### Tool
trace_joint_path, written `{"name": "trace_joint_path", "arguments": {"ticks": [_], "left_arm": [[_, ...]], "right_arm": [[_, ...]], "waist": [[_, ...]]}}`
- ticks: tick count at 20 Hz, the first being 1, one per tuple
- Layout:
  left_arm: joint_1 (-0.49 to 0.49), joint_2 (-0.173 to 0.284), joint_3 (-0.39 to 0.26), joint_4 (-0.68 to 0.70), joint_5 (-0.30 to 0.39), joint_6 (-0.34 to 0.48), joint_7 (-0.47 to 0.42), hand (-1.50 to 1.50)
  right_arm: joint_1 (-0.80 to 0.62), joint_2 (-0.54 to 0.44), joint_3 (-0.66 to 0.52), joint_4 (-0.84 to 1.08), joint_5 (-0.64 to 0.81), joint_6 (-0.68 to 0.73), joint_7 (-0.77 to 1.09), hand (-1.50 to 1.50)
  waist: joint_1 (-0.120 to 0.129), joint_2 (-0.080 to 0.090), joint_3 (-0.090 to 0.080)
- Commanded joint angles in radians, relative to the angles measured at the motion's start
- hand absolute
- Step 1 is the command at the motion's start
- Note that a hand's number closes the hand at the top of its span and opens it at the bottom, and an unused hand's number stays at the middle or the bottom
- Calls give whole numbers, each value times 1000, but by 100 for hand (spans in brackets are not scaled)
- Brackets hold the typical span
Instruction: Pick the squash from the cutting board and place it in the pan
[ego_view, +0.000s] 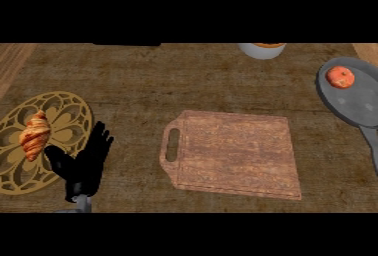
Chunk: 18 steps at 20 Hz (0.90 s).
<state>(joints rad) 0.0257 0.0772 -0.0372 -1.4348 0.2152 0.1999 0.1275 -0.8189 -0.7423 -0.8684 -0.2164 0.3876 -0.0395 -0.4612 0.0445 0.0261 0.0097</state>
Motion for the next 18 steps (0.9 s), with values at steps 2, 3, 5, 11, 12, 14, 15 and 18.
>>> {"name": "trace_joint_path", "arguments": {"ticks": [2,3,5,11,12,14,15,18], "left_arm": [[26,-12,-13,6,-12,3,-15,0],[23,-1,7,30,1,-11,-23,0],[49,16,9,-27,0,-9,-2,0],[42,-14,-8,-50,-17,23,35,0],[30,-25,17,68,-6,-16,-71,0],[2,-8,2,-51,-15,29,74,0],[44,1,22,23,-15,-14,-28,0],[25,-31,-7,-16,-46,43,21,0]], "right_arm": [[98,-34,-56,29,-80,246,-131,-150],[93,-85,-47,29,-76,307,-105,-150],[129,-66,-43,32,-88,354,-136,-150],[177,-20,5,-7,-105,315,-169,-150],[195,-36,6,-16,-117,330,-161,-150],[208,-8,14,-29,-138,296,-152,-150],[227,11,32,-28,-129,283,-177,-150],[211,-44,40,-61,-170,311,-95,-150]], "waist": [[-15,-8,-3],[-16,-9,-4],[-17,-15,-5],[-24,-20,-7],[-31,-20,-8],[-32,-22,-8],[-30,-21,-8],[-34,-23,-9]]}}
